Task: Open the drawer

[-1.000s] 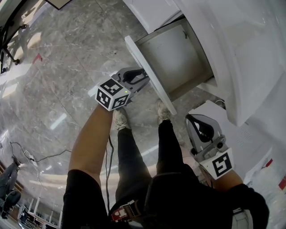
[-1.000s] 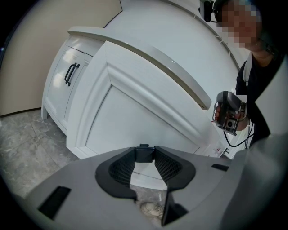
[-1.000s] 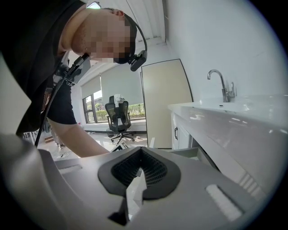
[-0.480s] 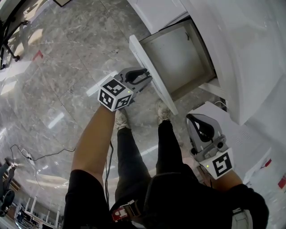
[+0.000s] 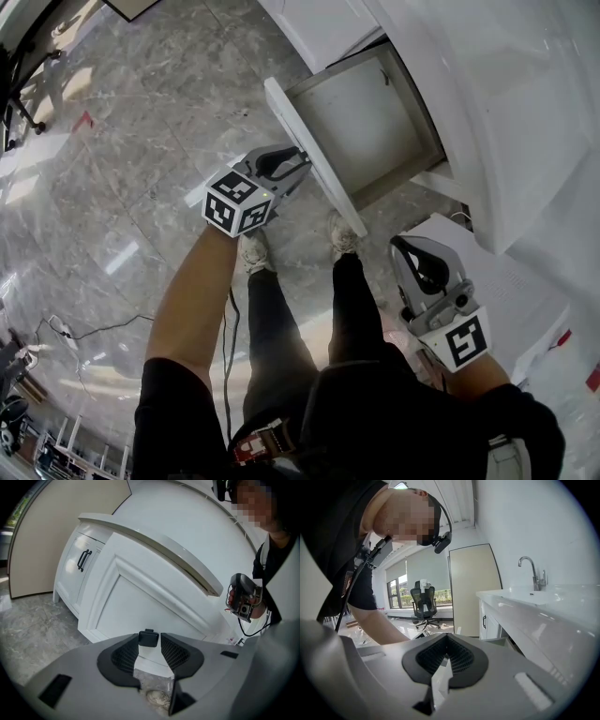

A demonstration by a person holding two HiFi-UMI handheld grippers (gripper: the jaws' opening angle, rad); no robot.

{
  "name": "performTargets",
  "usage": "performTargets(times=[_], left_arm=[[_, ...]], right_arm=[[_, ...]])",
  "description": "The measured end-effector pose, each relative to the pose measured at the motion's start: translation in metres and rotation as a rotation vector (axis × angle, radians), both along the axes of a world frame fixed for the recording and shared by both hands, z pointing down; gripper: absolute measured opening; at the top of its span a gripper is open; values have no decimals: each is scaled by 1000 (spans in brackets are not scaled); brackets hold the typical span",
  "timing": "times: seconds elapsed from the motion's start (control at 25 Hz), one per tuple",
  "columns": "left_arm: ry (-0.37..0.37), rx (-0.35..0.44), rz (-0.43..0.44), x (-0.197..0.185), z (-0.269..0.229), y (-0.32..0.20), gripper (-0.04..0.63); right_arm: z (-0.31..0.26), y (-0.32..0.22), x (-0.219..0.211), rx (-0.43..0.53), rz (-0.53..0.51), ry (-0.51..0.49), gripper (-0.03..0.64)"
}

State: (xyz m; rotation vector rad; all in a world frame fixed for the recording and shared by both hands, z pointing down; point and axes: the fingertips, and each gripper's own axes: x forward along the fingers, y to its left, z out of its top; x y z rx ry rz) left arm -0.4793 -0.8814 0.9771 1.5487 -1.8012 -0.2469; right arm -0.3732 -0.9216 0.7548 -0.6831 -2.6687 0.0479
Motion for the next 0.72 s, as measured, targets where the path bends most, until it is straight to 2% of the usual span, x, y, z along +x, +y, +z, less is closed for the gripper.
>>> performTargets(times=[0.2, 0.4, 0.56, 0.72], left_arm=[[-4, -21, -24, 9, -19, 26, 138], [1, 45, -78, 26, -79, 44, 138], [-72, 88, -130, 17, -146, 51, 138], [-150, 147, -164, 3, -235, 55, 137]], right_arm=[[-10, -4, 5, -6, 8, -1, -2], [-31, -13, 9, 13, 15, -9, -2], [-57, -20, 7, 24, 33, -15, -2], [-104, -25, 2, 41, 28, -53, -2]])
